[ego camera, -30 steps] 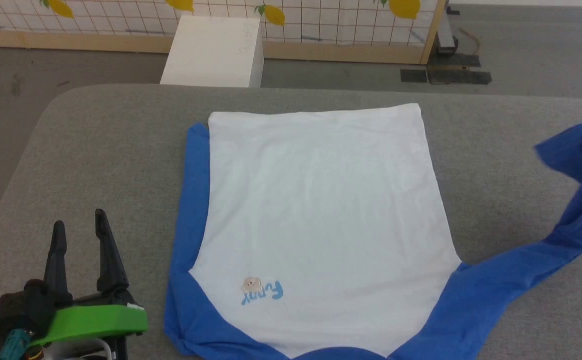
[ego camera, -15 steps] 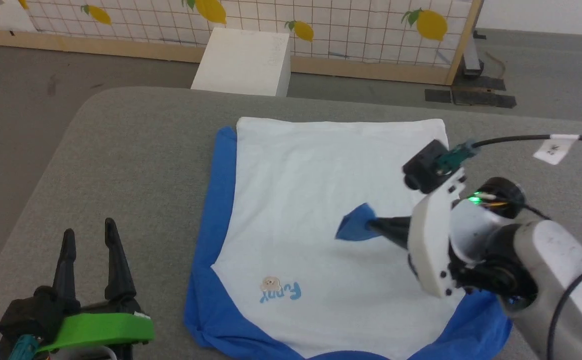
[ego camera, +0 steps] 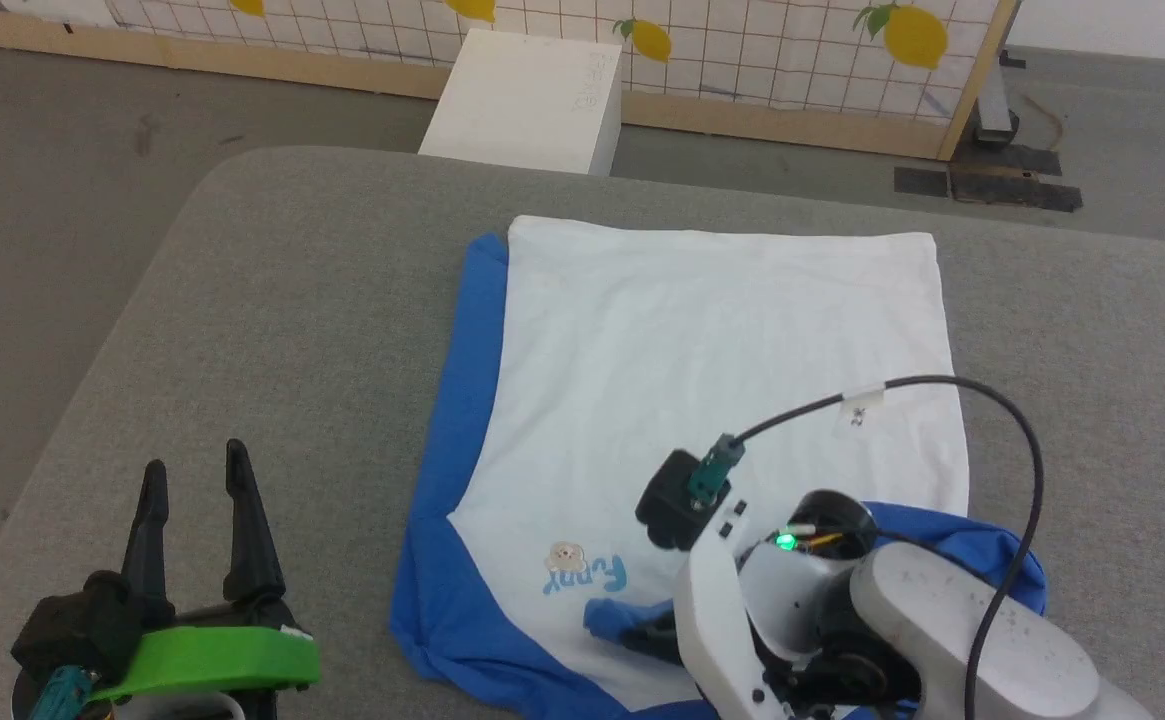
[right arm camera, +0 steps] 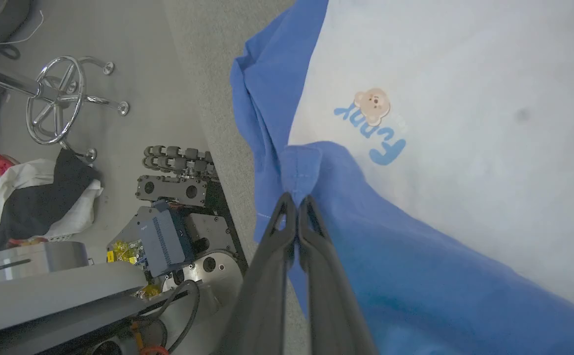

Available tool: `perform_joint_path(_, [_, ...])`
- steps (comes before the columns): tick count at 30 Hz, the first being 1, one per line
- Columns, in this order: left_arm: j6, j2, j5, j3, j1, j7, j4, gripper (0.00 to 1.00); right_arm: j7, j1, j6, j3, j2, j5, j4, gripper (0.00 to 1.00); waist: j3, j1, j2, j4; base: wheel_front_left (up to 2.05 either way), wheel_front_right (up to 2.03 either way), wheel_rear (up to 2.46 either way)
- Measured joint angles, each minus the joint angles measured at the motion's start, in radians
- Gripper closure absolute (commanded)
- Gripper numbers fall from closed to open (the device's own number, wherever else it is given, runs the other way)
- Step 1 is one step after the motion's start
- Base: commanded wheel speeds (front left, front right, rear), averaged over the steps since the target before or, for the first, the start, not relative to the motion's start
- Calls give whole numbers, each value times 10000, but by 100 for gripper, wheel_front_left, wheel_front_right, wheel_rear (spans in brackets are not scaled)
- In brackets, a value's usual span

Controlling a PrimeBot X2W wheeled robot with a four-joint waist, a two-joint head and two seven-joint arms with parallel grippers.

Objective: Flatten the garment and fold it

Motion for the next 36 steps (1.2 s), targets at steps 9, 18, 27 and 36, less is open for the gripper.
perform_joint_path(9, [19,0,-48,-63,-14,0,4,0,-871,190,0,502,-36,527,504,0,187,0,0,-88,0,0,0])
perform_joint_path(18, [23,0,-46,-58,-20,0,140,0,-3519,-283,0,-2531,-65,723,380,0,49,0,0,-423,0,0,0])
perform_joint_path(27, [19,-2,-46,-117,-17,2,242,0,-5271,656,-2,-7208,-98,-830,867,0,-132,0,0,-771,0,0,0])
perform_joint_path(36, [23,0,-115,-207,-126,2,309,0,-4813,2699,-2,-10245,543,-2186,90,0,32,0,1,-1109,0,0,0])
